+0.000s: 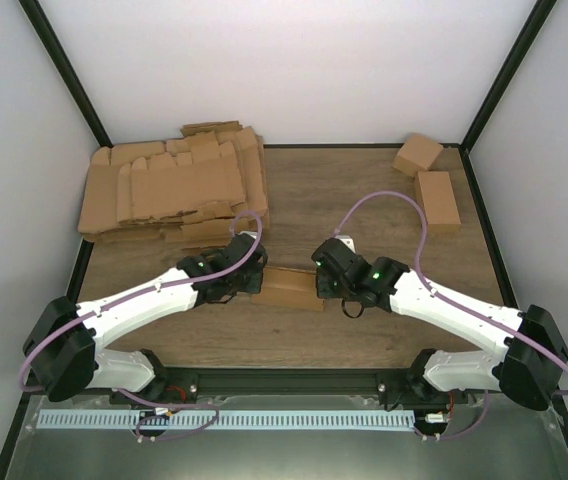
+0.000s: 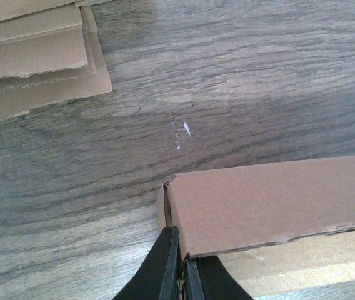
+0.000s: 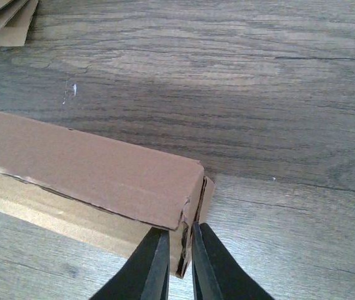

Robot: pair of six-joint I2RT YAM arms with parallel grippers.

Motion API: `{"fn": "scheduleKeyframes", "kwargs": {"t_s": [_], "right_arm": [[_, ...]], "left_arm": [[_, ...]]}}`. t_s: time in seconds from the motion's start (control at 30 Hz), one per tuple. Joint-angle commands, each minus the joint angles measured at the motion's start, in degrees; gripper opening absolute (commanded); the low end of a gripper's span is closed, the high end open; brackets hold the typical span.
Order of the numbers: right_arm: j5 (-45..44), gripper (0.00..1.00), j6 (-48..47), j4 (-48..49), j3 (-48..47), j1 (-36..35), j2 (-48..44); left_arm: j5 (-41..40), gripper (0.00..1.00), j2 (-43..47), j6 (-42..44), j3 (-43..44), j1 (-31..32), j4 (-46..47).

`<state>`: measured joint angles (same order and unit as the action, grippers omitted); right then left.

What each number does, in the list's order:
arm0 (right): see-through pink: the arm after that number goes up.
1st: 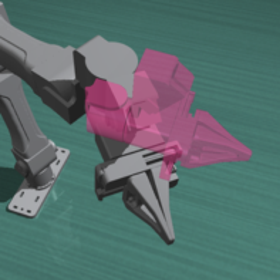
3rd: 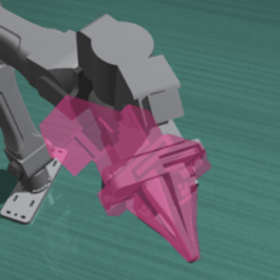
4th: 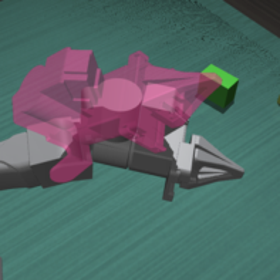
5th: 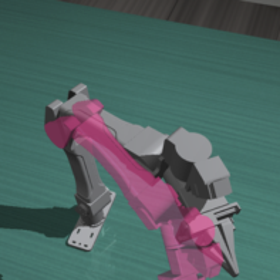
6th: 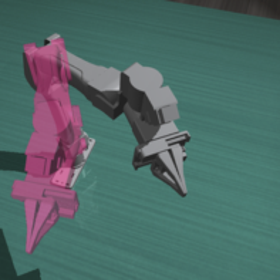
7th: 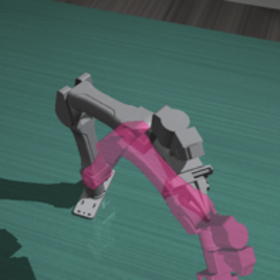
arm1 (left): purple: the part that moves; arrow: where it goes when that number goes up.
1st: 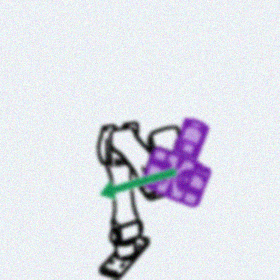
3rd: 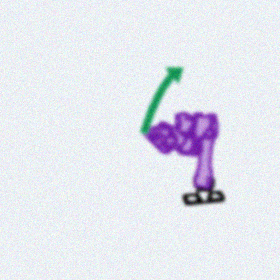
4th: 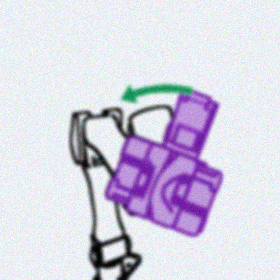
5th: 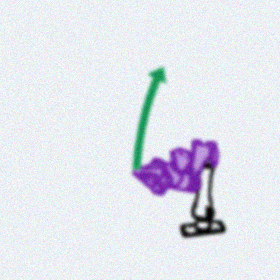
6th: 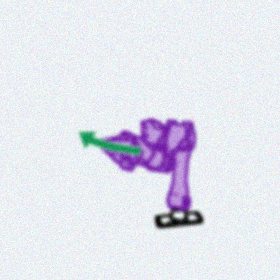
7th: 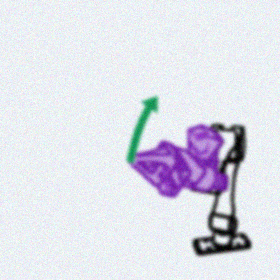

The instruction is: Fold the paper box

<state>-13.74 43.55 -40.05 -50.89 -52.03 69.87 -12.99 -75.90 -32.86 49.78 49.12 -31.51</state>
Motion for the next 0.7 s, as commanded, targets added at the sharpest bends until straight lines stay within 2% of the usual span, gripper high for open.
{"fn": "scheduleKeyframes", "kwargs": {"t_s": [0.0, 0.3, 0.4, 0.67], "right_arm": [[-0.9, 0.12, 0.6, -0.3, -0.8, 0.0, 0.2], [-0.6, 0.1, 0.5, -0.3, 0.2, 0.0, 0.4], [-0.3, 0.01, 0.5, -0.1, 0.5, 0.0, 0.5], [1.9, 0.01, 1.4, 1.9, 4.4, 0.0, -0.5]], "left_arm": [[1.4, 0.04, -1.3, 0.0, 0.5, 0.6, -2.6], [1.4, 0.04, -1.4, -0.1, 0.5, 0.6, -2.5], [1.4, 0.04, -1.4, -0.1, 0.5, 0.8, -2.5], [1.0, 0.04, 0.1, -1.3, -1.5, 1.3, -1.4]]}}
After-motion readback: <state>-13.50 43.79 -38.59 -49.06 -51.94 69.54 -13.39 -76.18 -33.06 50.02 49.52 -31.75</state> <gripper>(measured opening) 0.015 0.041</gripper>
